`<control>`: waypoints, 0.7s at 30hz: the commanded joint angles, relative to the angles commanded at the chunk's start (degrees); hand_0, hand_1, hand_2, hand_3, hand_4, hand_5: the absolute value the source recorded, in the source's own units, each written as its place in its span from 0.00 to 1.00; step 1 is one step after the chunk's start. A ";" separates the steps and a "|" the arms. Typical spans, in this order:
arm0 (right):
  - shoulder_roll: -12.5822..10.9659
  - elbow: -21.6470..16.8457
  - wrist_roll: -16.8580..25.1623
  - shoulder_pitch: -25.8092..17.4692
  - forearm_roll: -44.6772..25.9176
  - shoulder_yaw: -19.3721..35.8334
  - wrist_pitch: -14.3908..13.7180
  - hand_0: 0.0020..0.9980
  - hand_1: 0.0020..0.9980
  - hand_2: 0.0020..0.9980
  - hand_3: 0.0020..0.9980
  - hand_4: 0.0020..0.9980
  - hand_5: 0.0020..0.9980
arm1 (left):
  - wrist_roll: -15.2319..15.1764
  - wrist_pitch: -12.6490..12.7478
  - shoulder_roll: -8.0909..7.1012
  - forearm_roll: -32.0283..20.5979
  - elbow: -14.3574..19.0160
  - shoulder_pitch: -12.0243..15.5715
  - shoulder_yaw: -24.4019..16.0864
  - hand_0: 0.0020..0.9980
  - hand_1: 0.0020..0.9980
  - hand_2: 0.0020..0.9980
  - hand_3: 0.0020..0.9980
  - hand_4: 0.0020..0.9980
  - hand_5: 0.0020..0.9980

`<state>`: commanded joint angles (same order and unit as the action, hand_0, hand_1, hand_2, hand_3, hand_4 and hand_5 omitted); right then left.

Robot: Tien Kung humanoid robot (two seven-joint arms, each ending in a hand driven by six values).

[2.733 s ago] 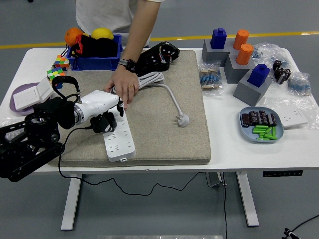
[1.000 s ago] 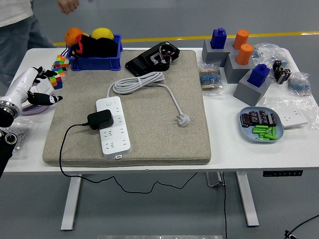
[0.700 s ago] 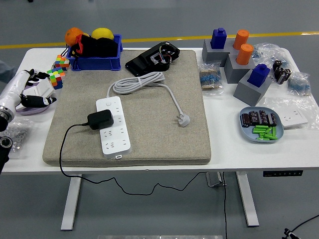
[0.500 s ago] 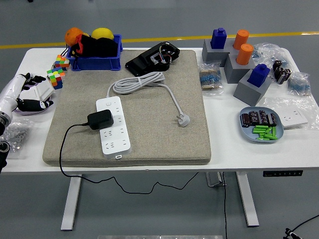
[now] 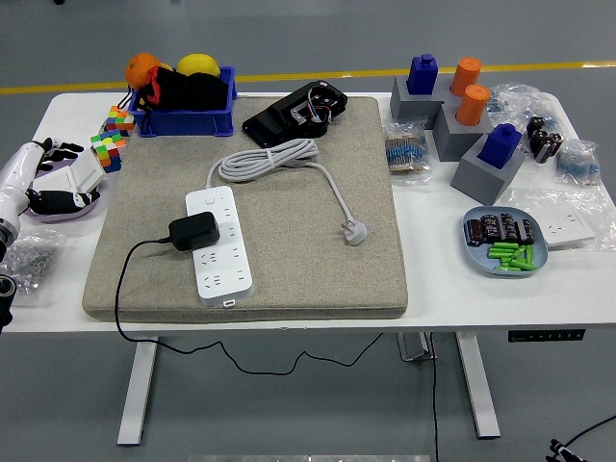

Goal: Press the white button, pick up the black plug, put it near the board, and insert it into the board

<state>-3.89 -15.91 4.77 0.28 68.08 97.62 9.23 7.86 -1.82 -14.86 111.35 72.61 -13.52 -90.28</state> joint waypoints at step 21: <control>-0.17 -0.09 -0.01 -0.02 -0.14 -0.19 0.04 0.72 0.69 0.68 0.61 0.72 0.41 | -0.12 0.15 0.51 -0.23 0.65 0.32 0.46 0.73 0.80 0.71 0.71 0.88 0.00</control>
<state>-4.06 -16.00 4.77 0.26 67.94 97.42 9.27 7.74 -1.68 -14.36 111.12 73.26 -13.20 -89.82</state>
